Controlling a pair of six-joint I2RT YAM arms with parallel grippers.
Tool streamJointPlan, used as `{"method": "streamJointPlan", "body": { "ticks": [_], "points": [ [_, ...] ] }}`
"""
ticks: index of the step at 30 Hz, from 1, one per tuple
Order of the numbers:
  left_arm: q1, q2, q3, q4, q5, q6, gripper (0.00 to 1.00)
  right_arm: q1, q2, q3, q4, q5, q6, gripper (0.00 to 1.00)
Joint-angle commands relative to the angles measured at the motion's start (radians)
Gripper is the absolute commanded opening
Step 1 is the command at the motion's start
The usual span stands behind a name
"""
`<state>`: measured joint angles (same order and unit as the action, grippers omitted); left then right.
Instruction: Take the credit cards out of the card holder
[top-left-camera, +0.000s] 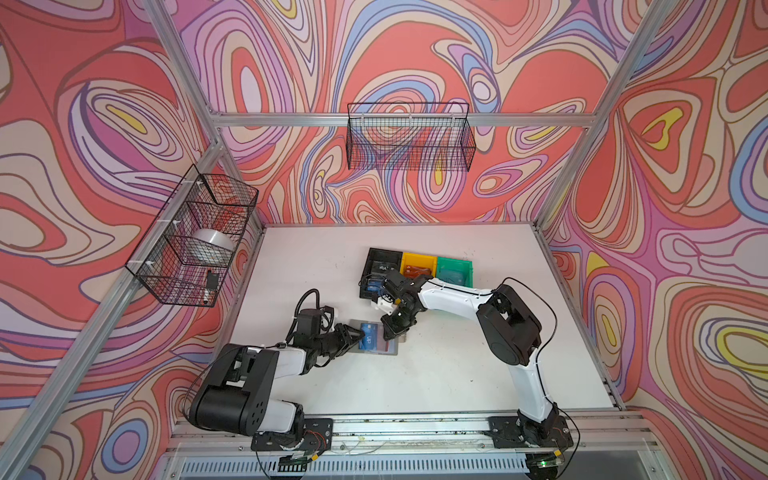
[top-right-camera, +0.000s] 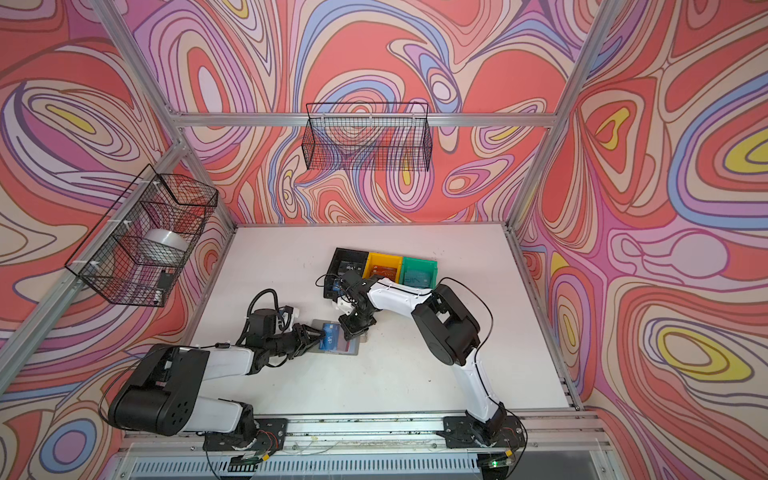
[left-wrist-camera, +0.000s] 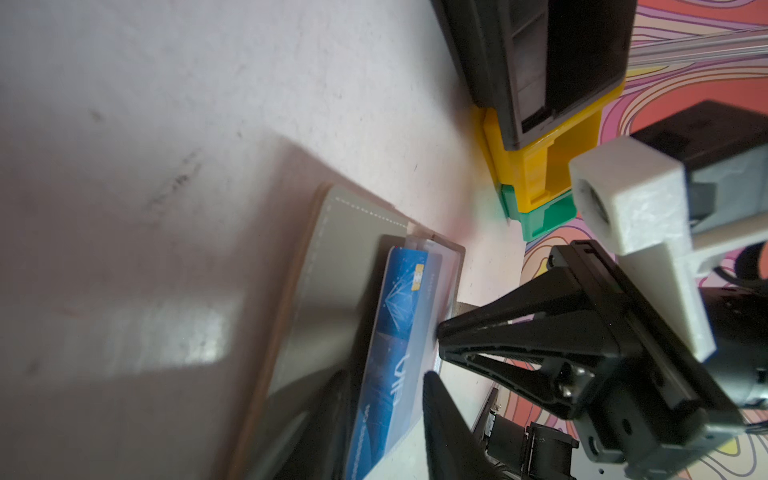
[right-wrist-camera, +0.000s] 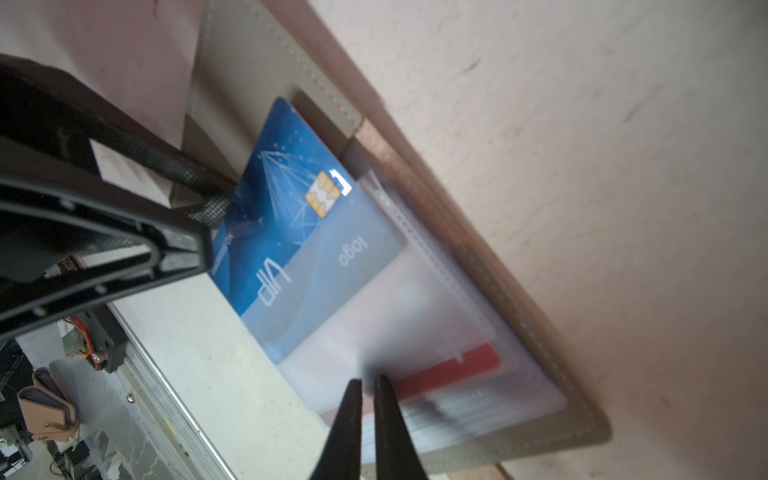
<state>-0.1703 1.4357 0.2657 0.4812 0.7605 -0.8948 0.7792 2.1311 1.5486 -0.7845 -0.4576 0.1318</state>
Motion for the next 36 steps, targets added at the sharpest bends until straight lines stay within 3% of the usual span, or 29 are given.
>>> {"method": "streamJointPlan", "body": {
  "ticks": [1,13,21,28,36],
  "points": [
    [-0.013,0.031,-0.01,0.048,0.011,-0.019,0.32,0.0,0.059,-0.006,-0.013,0.052,-0.012,0.12],
    [-0.058,0.169,-0.017,0.242,0.019,-0.093,0.11,0.0,0.055,-0.018,-0.015,0.056,-0.015,0.12],
    [-0.058,0.197,-0.026,0.278,0.015,-0.108,0.0,-0.001,0.053,-0.018,-0.016,0.056,-0.015,0.12],
    [-0.043,0.152,-0.02,0.145,-0.023,-0.061,0.0,-0.007,0.053,-0.016,-0.022,0.056,-0.019,0.12],
    [0.004,-0.029,0.007,-0.192,-0.112,0.046,0.0,-0.011,0.049,0.001,-0.043,0.057,-0.029,0.12]
  ]
}}
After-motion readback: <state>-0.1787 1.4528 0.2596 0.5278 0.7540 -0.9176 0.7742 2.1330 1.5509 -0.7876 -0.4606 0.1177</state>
